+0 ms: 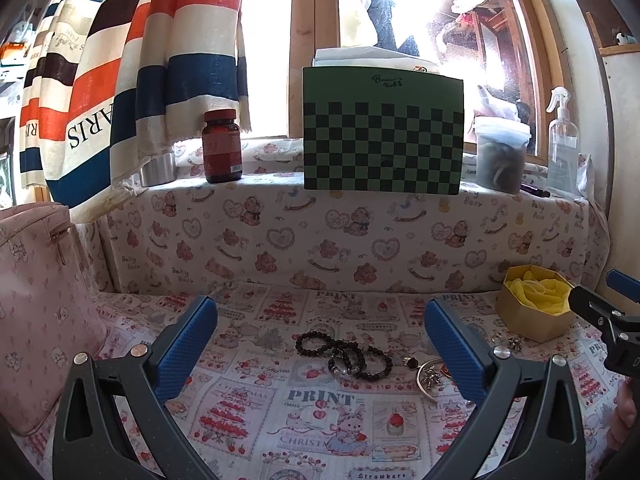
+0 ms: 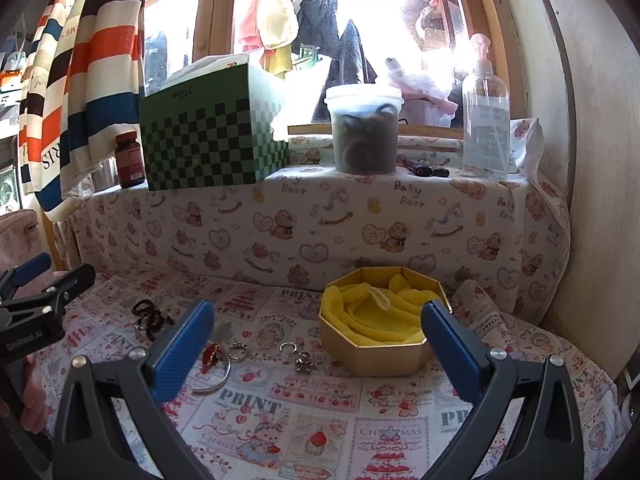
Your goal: Organize jewelry
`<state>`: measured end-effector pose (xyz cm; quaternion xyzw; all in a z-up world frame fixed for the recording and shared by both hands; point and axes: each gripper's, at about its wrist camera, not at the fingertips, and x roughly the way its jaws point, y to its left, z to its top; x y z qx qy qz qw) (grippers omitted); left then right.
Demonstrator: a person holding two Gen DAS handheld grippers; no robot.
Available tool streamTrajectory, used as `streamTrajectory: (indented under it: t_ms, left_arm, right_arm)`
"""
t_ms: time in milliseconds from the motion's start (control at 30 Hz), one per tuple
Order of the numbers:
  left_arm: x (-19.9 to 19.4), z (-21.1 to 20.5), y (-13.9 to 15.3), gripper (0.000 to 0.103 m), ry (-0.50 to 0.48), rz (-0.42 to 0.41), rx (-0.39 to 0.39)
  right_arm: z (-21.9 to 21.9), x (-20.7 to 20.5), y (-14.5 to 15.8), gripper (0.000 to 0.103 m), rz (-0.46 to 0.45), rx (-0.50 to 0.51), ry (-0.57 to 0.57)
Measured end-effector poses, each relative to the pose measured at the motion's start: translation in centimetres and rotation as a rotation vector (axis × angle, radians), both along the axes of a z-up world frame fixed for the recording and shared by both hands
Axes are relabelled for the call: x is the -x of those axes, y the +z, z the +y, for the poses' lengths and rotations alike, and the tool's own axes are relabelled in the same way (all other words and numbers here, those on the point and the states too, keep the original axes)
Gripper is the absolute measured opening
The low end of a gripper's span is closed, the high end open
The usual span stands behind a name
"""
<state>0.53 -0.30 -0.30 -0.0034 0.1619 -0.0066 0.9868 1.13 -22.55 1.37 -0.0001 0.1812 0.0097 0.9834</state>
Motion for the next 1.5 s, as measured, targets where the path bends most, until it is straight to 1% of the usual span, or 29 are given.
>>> streamTrajectory:
  t_ms: [100,267,533,700,1500]
  left_arm:
    - [0.06,0.01,0.0,0.103,0.0,-0.002,0.002]
    - [0.48,-0.39,0.15,0.103,-0.01,-0.02,-0.018]
    - [0.26,-0.26,0.17,0.103,-0.006,-0.01,-0.014]
    - [0.24,-0.27,0.16,0.103,-0.006,-0.012,-0.014]
    - [0.2,-0.25,0.14,0.103,-0.004,-0.011,-0.016]
  right_arm:
    - [0.17,0.26,0.1,0.103,-0.013,0.013,-0.004]
    - [0.7,0.63,0.25,0.103,-0.034,0.044,-0.01]
    - [0.33,0.28,0.13,0.103,-0.011,0.028,-0.023]
    - [0.57,0.03,-0.03,0.103,0.005,0.043,-0.002]
    - [0.76,0.06,-0.09,0.103,0.012,0.046,-0.013]
